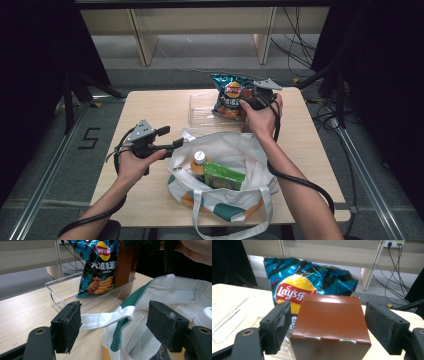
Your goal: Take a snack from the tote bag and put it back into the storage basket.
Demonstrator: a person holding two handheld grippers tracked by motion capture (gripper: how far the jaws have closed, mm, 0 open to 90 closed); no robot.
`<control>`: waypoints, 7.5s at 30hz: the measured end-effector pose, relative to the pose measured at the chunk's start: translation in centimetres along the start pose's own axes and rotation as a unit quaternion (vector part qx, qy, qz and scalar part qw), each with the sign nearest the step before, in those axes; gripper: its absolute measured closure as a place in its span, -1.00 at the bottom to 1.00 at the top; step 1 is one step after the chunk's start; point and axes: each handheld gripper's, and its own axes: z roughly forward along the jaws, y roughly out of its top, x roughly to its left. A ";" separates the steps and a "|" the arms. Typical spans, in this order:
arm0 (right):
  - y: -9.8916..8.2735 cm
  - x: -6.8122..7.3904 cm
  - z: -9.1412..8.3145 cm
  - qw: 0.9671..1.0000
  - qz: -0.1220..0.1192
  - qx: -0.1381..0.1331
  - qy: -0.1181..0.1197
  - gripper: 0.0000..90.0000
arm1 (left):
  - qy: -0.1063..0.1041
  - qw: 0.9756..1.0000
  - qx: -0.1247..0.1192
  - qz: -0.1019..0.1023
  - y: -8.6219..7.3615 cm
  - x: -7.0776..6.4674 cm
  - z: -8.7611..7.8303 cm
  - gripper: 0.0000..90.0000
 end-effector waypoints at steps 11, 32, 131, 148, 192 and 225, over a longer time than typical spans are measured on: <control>0.1 -0.4 -1.6 1.000 0.009 -0.008 0.020 -0.50 | 0.000 1.000 -0.001 0.000 0.0 0.0 0.0 -0.41; -0.9 -1.3 -6.0 0.998 0.006 -0.003 0.068 -0.39 | 0.001 1.000 0.000 0.000 0.0 0.0 0.0 -0.41; -9.6 3.4 -18.4 0.931 -0.064 0.041 0.358 0.28 | 0.003 1.000 0.003 0.001 -0.2 -0.1 -0.1 -0.41; -10.2 3.7 -17.7 0.918 -0.087 0.081 0.378 0.45 | 0.001 1.000 0.005 0.001 -0.2 -0.1 -0.1 -0.41; -8.7 3.2 -18.1 0.908 -0.105 0.042 0.404 1.00 | 0.001 1.000 0.005 0.002 -0.2 -0.1 -0.1 -0.41; -4.6 1.4 -19.3 0.922 -0.098 -0.016 0.375 1.00 | 0.005 1.000 0.000 0.001 -0.1 -0.1 -0.3 -0.41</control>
